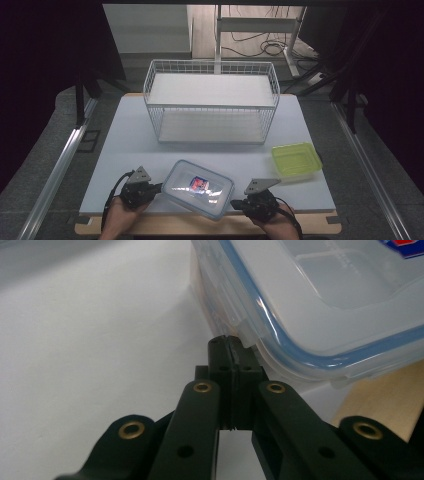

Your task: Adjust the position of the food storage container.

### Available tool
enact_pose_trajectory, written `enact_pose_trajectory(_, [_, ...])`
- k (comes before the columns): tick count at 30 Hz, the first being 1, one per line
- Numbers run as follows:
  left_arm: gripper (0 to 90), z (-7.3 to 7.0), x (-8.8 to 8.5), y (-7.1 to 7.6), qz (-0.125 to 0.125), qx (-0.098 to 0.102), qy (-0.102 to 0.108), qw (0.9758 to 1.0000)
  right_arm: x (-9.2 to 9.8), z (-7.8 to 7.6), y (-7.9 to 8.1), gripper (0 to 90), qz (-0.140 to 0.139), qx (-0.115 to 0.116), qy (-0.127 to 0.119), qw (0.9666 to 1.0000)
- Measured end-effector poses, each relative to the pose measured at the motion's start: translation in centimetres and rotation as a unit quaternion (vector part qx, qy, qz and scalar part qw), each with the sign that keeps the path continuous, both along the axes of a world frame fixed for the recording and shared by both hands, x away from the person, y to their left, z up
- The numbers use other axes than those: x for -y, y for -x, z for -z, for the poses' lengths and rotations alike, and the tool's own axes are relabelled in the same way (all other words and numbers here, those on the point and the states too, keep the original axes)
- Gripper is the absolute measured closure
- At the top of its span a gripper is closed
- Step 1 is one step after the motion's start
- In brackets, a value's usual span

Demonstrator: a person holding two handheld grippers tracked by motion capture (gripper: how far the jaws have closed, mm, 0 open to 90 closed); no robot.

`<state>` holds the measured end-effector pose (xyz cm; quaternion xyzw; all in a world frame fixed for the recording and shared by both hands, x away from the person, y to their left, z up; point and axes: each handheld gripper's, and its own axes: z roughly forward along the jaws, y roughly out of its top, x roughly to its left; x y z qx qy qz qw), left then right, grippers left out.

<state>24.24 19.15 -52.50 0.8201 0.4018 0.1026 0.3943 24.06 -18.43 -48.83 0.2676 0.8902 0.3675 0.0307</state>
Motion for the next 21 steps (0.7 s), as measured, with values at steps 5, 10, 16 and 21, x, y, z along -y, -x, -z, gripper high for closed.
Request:
enact_pose_trajectory(5, [90.0,0.0,0.4,0.1,0.003,-0.01,0.01,0.9999,0.7,0.0,-0.6,89.3,0.027,0.001,-0.003,0.9996])
enact_pose_trajectory(10, [90.0,-0.1,1.8,0.4,0.017,-0.011,0.004,0.9998,1.7,-0.2,-1.6,89.3,0.057,0.013,0.0,0.9983])
enact_pose_trajectory(16, [90.0,-0.2,2.8,0.7,0.035,-0.015,0.01,0.9992,3.1,-0.6,-3.3,89.3,0.077,0.013,-0.036,0.9963])
enact_pose_trajectory(21, [90.0,-0.3,3.6,1.1,0.042,-0.018,0.008,0.9989,3.5,-0.6,-4.2,89.3,0.095,0.022,-0.034,0.9946])
